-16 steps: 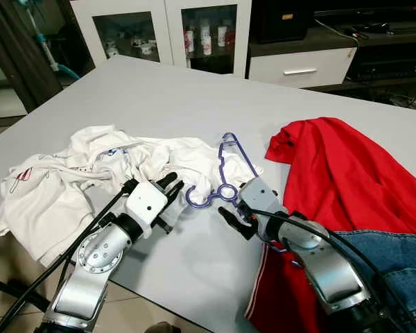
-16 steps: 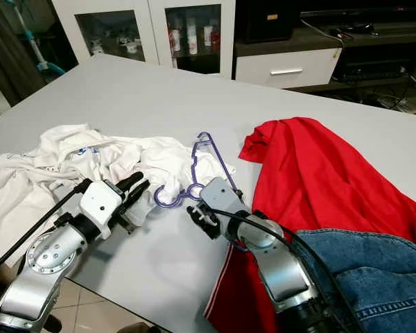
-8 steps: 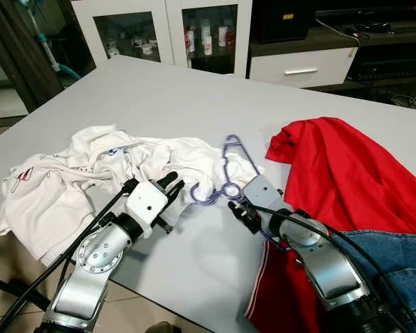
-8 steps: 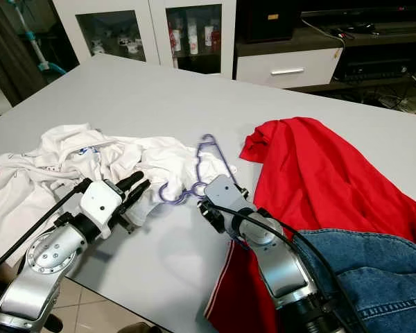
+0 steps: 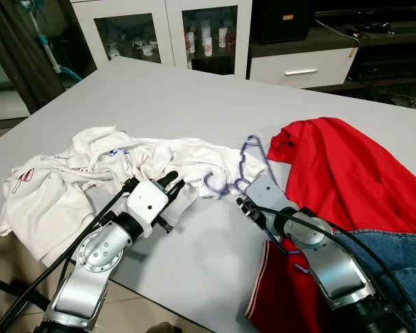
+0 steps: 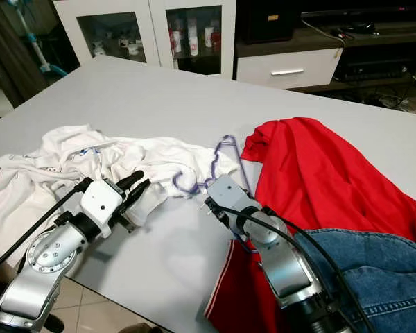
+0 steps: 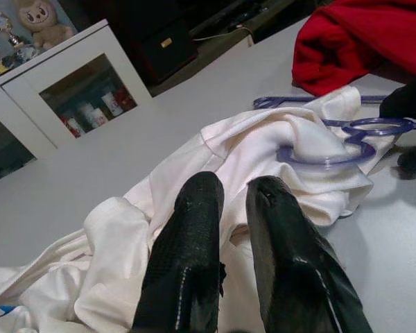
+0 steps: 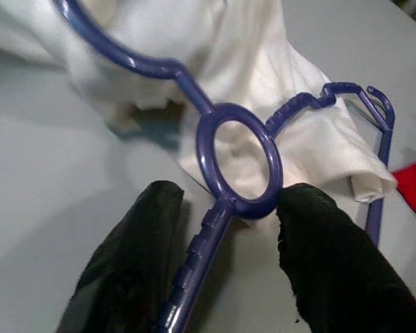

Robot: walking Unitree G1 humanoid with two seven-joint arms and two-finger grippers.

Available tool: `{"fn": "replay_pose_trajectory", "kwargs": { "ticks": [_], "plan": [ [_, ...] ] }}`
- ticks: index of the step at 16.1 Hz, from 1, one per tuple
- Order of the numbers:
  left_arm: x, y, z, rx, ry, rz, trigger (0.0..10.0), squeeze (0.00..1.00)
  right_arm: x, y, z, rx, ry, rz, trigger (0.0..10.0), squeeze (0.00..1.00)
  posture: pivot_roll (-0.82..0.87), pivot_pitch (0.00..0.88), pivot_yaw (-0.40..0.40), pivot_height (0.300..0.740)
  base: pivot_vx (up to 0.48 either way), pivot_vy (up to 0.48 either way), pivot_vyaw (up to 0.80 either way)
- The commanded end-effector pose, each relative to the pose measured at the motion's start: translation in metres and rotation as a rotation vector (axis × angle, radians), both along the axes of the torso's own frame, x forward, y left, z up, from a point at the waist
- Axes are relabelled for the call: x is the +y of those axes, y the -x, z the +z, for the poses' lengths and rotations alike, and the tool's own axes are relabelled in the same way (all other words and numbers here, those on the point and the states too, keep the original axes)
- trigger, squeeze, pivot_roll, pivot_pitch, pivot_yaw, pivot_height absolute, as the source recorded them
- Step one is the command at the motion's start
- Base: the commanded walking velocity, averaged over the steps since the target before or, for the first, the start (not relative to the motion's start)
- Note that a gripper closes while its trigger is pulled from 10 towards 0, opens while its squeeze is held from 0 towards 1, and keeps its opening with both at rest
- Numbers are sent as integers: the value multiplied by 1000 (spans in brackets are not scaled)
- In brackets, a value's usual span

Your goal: Hang hanger

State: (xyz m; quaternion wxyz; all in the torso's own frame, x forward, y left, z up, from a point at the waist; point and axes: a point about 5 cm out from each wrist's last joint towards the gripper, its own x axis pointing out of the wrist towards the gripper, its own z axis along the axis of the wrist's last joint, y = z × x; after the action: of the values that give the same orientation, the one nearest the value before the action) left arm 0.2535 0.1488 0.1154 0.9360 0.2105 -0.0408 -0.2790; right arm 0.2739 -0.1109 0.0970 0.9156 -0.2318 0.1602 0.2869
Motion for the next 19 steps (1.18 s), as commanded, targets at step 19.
{"fn": "replay_pose_trajectory", "kwargs": {
  "ticks": [19],
  "plan": [
    [-4,-2,8,-62,10,-12,10000,0,-50,-15,70,12,-388,262,0,0,-46,4,84,740,0,0,0]
  ]
}}
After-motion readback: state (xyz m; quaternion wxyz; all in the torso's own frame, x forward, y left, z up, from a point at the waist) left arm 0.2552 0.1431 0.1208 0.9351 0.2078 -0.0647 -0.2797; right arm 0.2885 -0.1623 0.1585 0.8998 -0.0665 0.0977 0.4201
